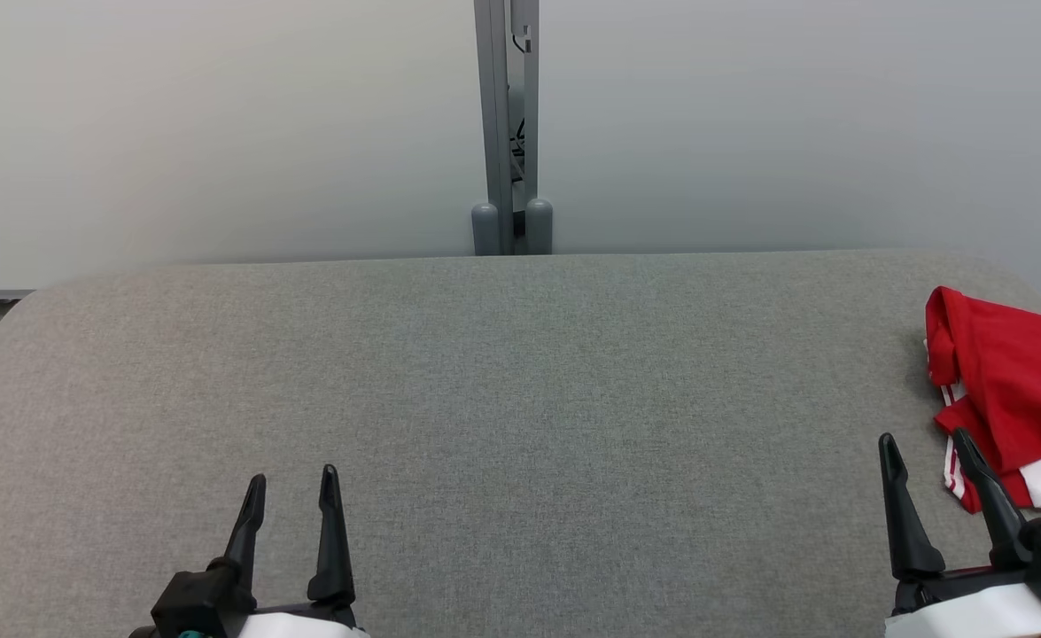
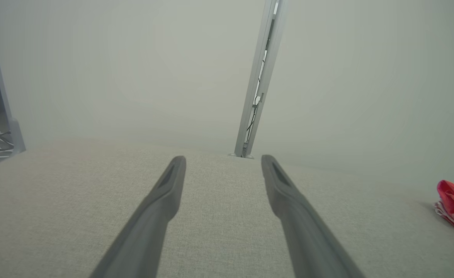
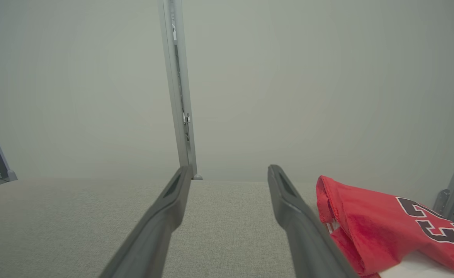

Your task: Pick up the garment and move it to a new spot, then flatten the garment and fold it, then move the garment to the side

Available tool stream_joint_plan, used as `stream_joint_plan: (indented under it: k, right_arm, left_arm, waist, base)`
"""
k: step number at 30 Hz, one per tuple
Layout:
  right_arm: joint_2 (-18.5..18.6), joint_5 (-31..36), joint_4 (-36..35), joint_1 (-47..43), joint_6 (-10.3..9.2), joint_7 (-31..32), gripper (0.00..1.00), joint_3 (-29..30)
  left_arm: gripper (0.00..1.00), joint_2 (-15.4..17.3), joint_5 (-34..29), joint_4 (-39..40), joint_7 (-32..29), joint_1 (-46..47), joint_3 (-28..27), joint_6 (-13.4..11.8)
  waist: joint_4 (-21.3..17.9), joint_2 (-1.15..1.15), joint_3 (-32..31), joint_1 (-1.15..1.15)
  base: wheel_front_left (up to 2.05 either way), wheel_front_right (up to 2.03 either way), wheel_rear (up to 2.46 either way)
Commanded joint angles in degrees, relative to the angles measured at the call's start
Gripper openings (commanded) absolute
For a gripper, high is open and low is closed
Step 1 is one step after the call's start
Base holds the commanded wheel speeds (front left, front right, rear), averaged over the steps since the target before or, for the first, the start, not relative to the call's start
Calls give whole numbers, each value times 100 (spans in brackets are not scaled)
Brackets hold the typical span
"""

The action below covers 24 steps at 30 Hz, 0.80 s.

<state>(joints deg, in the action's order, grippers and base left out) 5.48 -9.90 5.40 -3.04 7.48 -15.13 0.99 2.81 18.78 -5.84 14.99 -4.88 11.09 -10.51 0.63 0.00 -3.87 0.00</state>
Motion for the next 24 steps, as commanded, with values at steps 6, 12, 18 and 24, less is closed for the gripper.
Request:
stream_joint_plan:
  k: [6, 12, 18, 24]
  right_arm:
    - [3, 1, 18, -1, 3, -4, 100, -58]
    - [40, 23, -1, -8, 3, -4, 100, -91]
    - [23, 12, -7, -15, 3, -4, 100, -53]
    - [-2, 24, -3, -22, 3, -4, 100, -53]
  left_arm:
    - [100, 20, -27, -26, 17, -39, -13, 98]
    - [100, 22, -9, -21, 17, -46, 5, 102]
    - [100, 22, 26, -60, 17, -40, -9, 104]
    - [100, 22, 56, -41, 17, -44, -42, 118]
  waist:
    - [-3, 0, -7, 0]
    - [-1, 0, -8, 0]
    - [6, 0, -18, 0]
    - [3, 0, -29, 0]
  base:
    - [0, 0, 0]
    - [0, 0, 0]
    - [0, 0, 0]
    - [0, 0, 0]
